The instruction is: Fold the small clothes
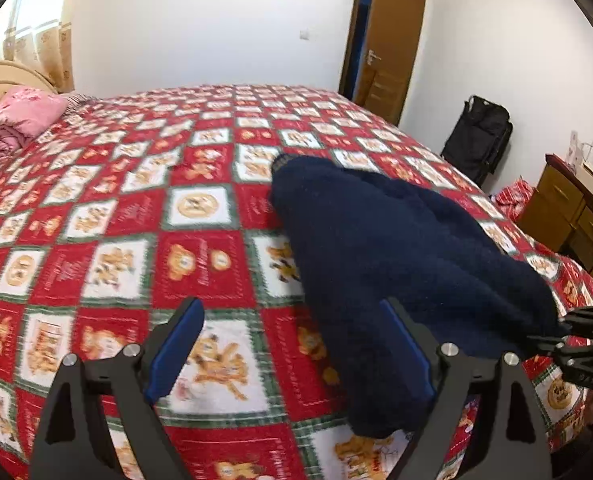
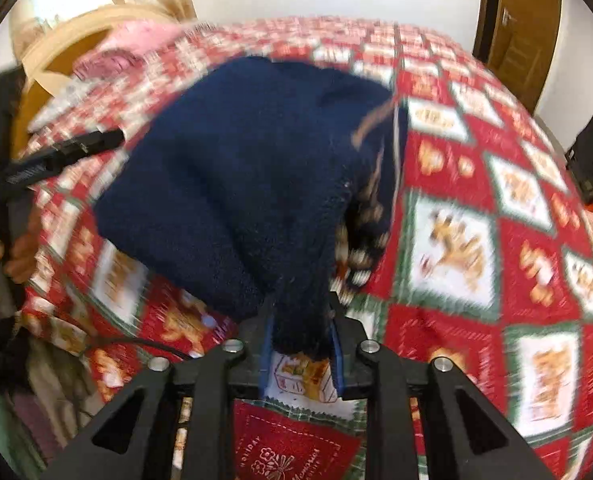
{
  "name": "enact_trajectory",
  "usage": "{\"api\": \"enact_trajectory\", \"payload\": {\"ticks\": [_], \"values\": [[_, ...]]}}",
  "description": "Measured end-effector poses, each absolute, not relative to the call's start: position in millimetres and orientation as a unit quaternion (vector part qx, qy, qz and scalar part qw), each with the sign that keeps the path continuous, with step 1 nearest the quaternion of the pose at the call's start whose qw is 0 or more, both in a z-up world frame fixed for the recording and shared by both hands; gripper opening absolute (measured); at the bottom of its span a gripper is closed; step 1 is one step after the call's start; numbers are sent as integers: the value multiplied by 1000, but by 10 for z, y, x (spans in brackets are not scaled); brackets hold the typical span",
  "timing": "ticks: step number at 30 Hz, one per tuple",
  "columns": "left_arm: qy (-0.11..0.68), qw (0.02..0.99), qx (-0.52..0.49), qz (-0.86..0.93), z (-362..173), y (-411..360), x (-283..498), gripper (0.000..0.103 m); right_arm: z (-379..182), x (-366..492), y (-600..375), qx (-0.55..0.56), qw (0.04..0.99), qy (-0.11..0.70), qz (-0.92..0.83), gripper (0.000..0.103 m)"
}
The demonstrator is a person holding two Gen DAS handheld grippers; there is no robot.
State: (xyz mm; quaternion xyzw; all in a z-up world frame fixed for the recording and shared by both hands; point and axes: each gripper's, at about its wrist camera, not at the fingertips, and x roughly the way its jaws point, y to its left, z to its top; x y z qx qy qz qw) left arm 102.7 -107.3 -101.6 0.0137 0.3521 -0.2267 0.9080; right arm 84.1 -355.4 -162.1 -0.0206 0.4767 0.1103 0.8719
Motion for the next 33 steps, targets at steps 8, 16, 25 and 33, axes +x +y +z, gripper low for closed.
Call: {"api": "enact_trajectory", "payload": {"ticks": [8,16,25,33], "values": [[341,906,131,-216,-1354,-1370,827,92,-1145,746,-3979,62,895,436,76,44],[358,899,77,-241,-1040,-1314,951,93,-825,1531,-3734,57,916,379,119,43],[413,882,126,-190,-1296,-1772,1283,102,-1544,2749,-3629,-13,918,396,35,52],[403,886,121,-192,-1320,-1793,1254,103,-1645,3007,-4092,97,903,416,34,87]]}}
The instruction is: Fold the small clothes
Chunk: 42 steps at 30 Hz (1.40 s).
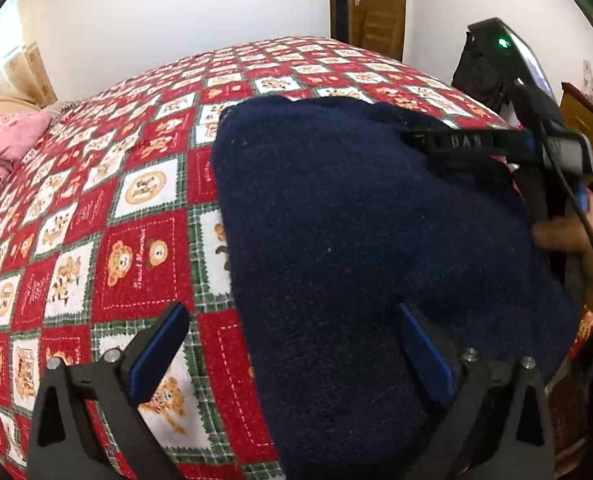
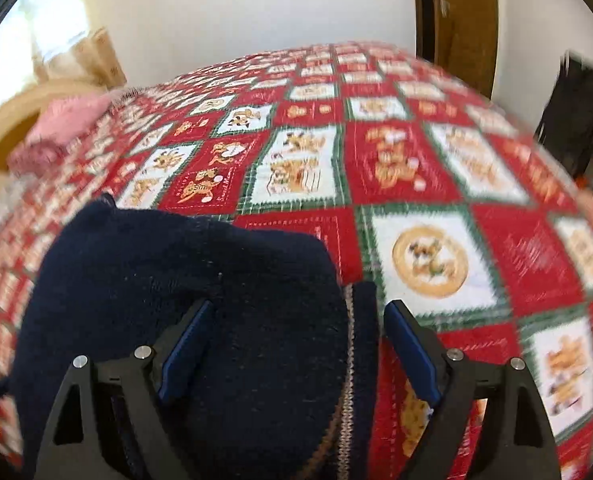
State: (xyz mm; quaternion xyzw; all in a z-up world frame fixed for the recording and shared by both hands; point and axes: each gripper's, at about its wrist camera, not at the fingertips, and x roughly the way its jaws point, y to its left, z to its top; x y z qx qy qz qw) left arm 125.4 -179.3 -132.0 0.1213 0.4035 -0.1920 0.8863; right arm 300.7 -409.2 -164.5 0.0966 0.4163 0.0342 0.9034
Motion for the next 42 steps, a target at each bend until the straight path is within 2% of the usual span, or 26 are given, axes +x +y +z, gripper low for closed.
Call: {"api": "enact_trajectory", "payload": {"ticks": [4,8,12,14,18,19,20,21,22,24,32,35,38,42], "values": [[405,886,123,-189,-1309,-1783,1226,103,-1518,2702,-4131,124,911,394,17,87],[408,884,125,-191,-1272,-1752,1226,103,-1282,2160,-4236,184,923,337,26,86],[410,883,123,-191,-1280,-1749,1229,103,-1240,1809,-4213,214,918,334,20,86],[412,883,120,-190,-1292,-1743,1219,103,-1282,1675,-4153,221,914,340,22,77],[414,882,117,-191,-1300,-1714,1176,103,-1327,1399,-3977,194,922,336,6,72],[413,882,117,-192,-1298,-1707,1167,103,-1332,1358,-3952,186,924,334,2,61],[414,882,117,-193,-1296,-1706,1161,103,-1353,1325,-3900,173,926,337,-1,44],[414,881,115,-196,-1295,-1703,1157,100,-1380,1317,-3857,163,925,342,-4,41],[416,879,113,-204,-1297,-1707,1152,93,-1420,1324,-3817,153,925,349,-7,41],[422,875,109,-209,-1305,-1727,1145,87,-1491,1338,-3786,137,924,355,-14,41],[421,877,120,-200,-1266,-1757,1036,83,-1569,1509,-3798,132,920,368,-32,43],[423,876,124,-198,-1264,-1745,969,83,-1619,1524,-3865,179,910,373,-19,43],[416,878,127,-199,-1214,-1688,895,83,-1545,1264,-3986,245,904,351,-10,44],[412,880,101,-213,-1163,-1538,860,84,-1415,888,-3979,239,911,337,-4,45]]}}
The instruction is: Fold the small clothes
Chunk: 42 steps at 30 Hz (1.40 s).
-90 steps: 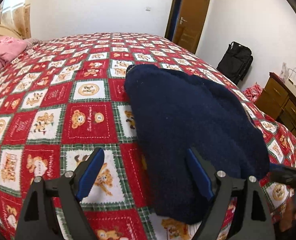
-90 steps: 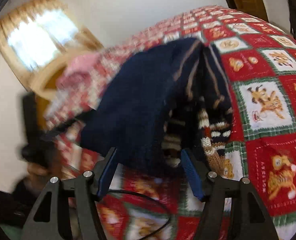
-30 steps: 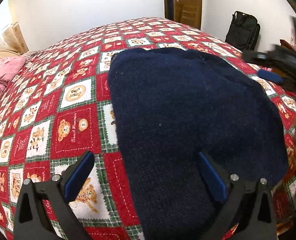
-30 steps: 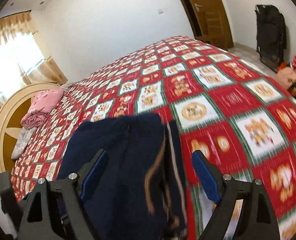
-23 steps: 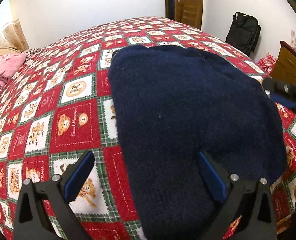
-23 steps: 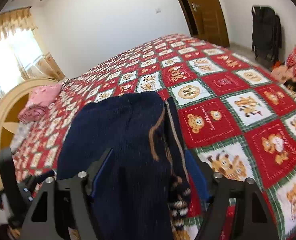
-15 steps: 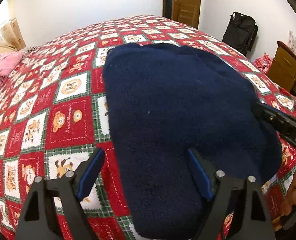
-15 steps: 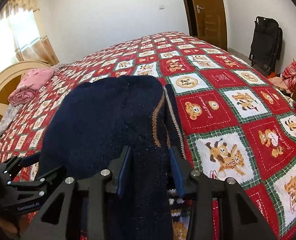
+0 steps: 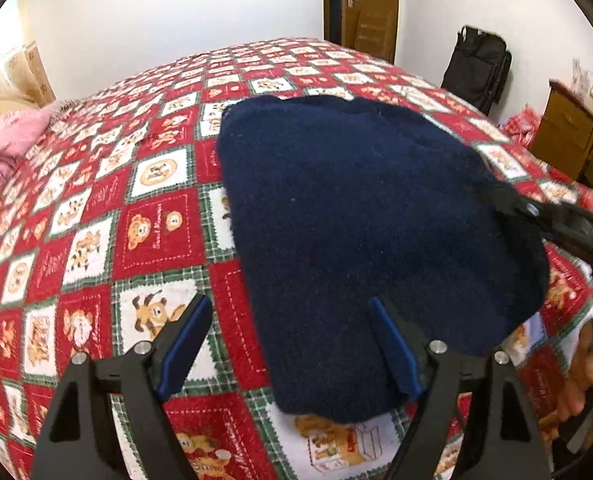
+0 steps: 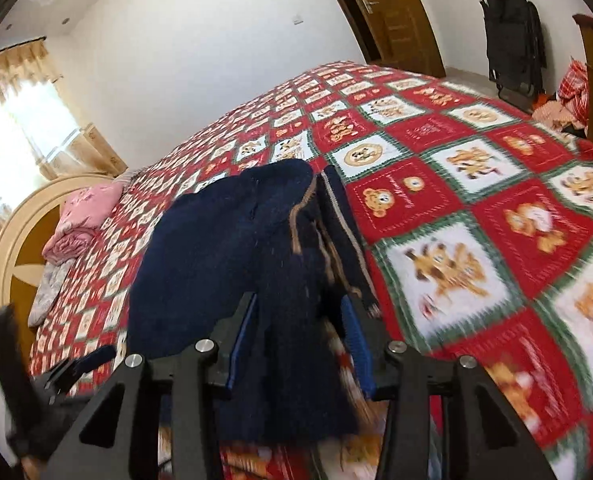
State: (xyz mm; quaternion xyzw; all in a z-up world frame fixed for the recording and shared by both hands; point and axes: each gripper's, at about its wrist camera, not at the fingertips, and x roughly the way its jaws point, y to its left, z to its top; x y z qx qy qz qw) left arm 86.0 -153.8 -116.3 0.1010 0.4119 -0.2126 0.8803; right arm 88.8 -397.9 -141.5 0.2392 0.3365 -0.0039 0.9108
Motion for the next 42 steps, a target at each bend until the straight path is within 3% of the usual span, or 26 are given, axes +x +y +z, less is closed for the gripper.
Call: {"api": "enact_trajectory", "payload": {"ticks": [3,5,7,12,25,28,31,42], "values": [[431,873,66,-217,-1210,-1435,899,84,-1391,660,-4021,237,907,347,-19,46],[442,868,49,-222,-1245,-1394,914,84,-1393,562,-4075,234,904,356,-40,62],[442,867,30,-229,-1232,-1344,919,84,-1397,497,-4150,245,901,353,-49,70],[432,871,-13,-234,-1141,-1274,1027,85,-1441,629,-4404,342,881,328,-8,70],[444,867,-13,-227,-1079,-1605,1679,88,-1499,1819,-4325,298,881,368,24,70],[472,851,-19,-230,-1226,-1702,1786,88,-1710,1906,-4265,290,875,386,26,70],[478,847,-34,-229,-1296,-1704,1801,91,-1753,1865,-4296,288,880,376,21,79],[491,837,-34,-238,-1344,-1763,1854,93,-1807,1930,-4317,307,870,381,58,79]]}}
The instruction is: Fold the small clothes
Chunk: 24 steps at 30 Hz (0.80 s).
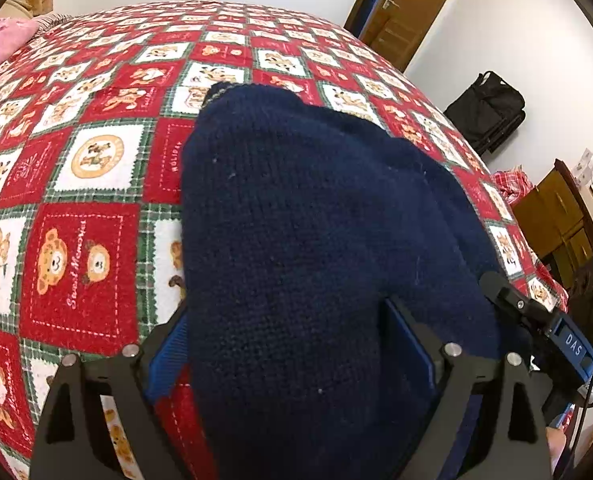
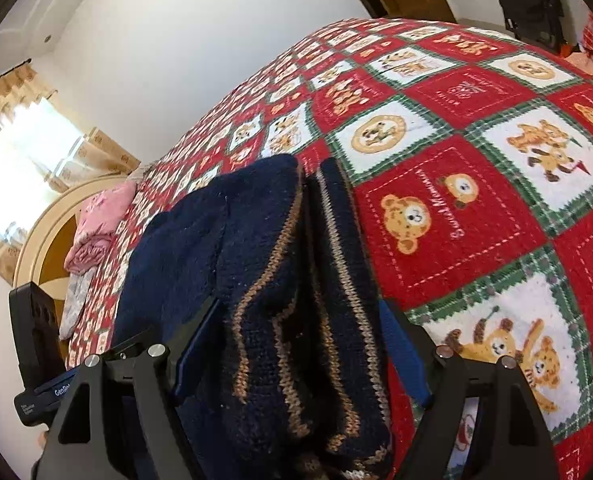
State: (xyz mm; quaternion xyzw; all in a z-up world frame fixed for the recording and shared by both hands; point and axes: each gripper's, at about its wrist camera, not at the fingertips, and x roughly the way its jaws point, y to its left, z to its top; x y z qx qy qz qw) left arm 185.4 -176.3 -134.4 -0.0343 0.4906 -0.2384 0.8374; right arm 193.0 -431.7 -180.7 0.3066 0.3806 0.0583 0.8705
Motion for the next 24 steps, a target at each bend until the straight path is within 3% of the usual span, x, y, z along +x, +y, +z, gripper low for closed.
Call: {"api": "enact_trajectory", "payload": {"ticks": [5,24], "values": [[495,834,-28,-240,-1327,-1786,1875,93,-1795,1995,-4165,248,883,392,66,79],[504,824,-28,-258,-1406,-1857,1931,93,-1840,2012,-4186,264,881,388,65,81]]}}
